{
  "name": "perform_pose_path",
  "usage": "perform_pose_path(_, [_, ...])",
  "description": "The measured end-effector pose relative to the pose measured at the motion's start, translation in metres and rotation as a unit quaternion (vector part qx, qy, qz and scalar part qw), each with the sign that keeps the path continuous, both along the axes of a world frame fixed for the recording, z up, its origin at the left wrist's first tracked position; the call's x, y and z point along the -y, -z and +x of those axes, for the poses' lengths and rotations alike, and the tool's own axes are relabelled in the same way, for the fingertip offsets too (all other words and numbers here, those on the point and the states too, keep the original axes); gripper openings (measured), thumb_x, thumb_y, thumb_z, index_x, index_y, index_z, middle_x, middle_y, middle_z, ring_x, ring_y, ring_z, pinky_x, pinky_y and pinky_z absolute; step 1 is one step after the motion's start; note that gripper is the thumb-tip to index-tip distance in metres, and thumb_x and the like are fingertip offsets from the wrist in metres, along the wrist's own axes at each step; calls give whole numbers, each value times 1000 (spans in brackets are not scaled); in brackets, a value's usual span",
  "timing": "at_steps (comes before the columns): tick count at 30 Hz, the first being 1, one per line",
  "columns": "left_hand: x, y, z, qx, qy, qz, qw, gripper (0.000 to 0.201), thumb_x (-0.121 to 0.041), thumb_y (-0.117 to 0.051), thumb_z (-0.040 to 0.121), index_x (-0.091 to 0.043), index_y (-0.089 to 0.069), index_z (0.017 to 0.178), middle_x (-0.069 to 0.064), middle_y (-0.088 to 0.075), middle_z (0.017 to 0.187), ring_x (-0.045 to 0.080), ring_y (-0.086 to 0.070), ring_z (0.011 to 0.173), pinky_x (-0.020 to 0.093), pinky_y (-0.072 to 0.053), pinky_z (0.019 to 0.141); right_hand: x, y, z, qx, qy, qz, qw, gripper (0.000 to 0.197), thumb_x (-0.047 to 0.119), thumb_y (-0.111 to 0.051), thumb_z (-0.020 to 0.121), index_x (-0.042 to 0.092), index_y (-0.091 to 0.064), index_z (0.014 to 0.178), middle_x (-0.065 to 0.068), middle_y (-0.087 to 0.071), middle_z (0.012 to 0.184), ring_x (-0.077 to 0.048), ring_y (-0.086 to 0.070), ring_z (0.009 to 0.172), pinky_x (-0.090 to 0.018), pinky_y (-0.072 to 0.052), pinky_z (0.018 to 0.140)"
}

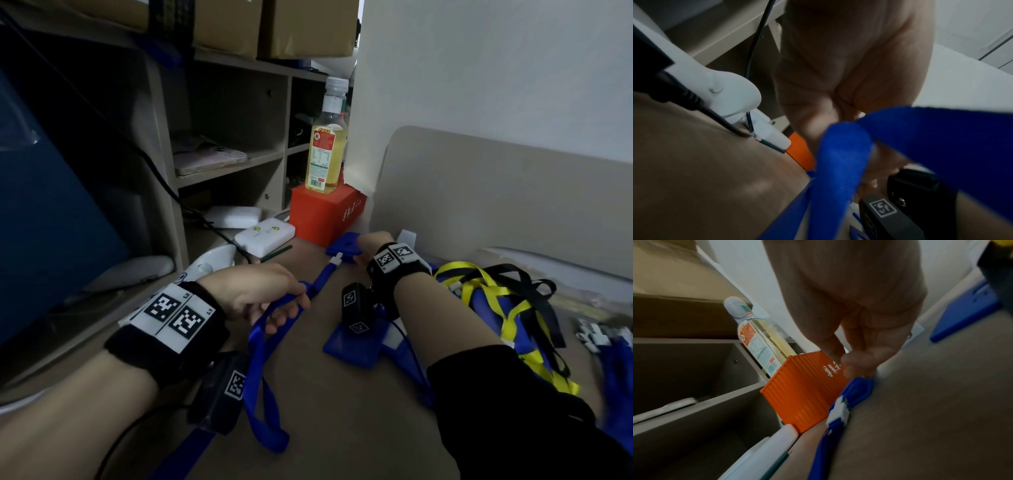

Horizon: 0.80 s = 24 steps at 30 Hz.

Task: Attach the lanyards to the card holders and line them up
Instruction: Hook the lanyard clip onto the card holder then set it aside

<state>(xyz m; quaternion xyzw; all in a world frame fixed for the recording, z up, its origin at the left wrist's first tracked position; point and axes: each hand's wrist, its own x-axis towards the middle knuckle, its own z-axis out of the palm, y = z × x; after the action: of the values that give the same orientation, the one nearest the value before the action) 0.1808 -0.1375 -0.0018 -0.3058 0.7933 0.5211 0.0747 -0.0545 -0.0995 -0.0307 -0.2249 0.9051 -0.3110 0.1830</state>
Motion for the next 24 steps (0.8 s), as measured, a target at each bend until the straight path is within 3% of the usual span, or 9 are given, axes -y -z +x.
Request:
perform_pose_path(4, [-3, 1, -3, -7, -12, 14, 1000, 30, -20, -37, 104, -1, -59, 100, 3, -50, 58, 9, -47, 32, 14, -34, 30, -3, -11, 10, -18, -42, 5, 999, 34, 12, -46, 97, -2, -52, 128, -14, -55, 110, -23, -52, 97, -29, -44, 79])
perform_pose_path(8, [-7, 3, -4, -4, -24, 18, 1000, 29, -21, -36, 104, -3, -58, 98, 3, -48, 60, 8, -46, 31, 14, -34, 30, -9, -21, 41, -15, -269, 104, 957, 50, 7, -51, 94, 19, -43, 142, -5, -36, 150, -23, -32, 139, -31, -32, 108])
perform_pose_path(11, [-8, 3, -4, -7, -40, 24, 999, 28, -20, -37, 103, -4, -58, 95, 3, -47, 60, 9, -45, 34, 14, -35, 32, -17, -24, 61, 11, -401, 161, 902, 60, 3, -58, 89, 27, -44, 142, 4, -36, 151, -11, -27, 139, -27, -25, 112])
perform_pose_path(13, [-7, 4, -4, -8, -51, 30, 998, 28, -20, -38, 103, -6, -58, 92, 2, -46, 59, 10, -44, 36, 15, -36, 33, -26, -29, 76, 33, -431, 138, 891, 56, -3, -56, 89, 23, -48, 138, 14, -51, 132, 7, -43, 118, -12, -32, 98])
perform_pose_path(15, [-8, 5, -4, -13, -64, 39, 997, 29, -21, -38, 102, -7, -58, 87, 2, -46, 56, 10, -43, 37, 16, -37, 33, -31, -32, 88, 35, -447, 121, 886, 41, -4, -54, 91, 12, -56, 129, 25, -60, 99, 21, -52, 85, -6, -38, 81])
perform_pose_path(19, [-9, 7, 3, -15, -73, 42, 996, 29, -23, -38, 102, -8, -57, 86, 0, -46, 54, 10, -44, 39, 18, -40, 35, -33, -34, 103, -57, -411, 111, 903, 17, 0, -52, 94, 7, -67, 96, 22, -55, 62, 11, -54, 60, -3, -37, 59])
perform_pose_path(21, [-10, 7, 9, -18, -69, 36, 997, 30, -22, -36, 103, -8, -56, 86, 0, -46, 52, 10, -45, 38, 18, -42, 36, -34, -35, 103, -100, -388, 119, 908, 26, 4, -54, 94, 13, -59, 70, 20, -50, 41, 8, -50, 50, -6, -36, 52])
perform_pose_path(22, [-10, 7, 13, -19, -69, 38, 997, 30, -21, -36, 102, -8, -56, 84, 0, -45, 52, 11, -44, 39, 19, -43, 37, -34, -35, 105, -109, -381, 120, 910, 35, 6, -56, 94, 19, -49, 62, 19, -47, 36, 5, -48, 48, -6, -35, 49])
perform_pose_path(24, [-11, 7, 23, -20, -77, 52, 996, 28, -19, -38, 100, -10, -54, 79, 1, -45, 54, 12, -44, 42, 21, -43, 40, -30, -30, 103, -119, -357, 129, 917, 39, 15, -60, 93, 22, -42, 60, 13, -47, 49, -3, -41, 52, -7, -35, 46])
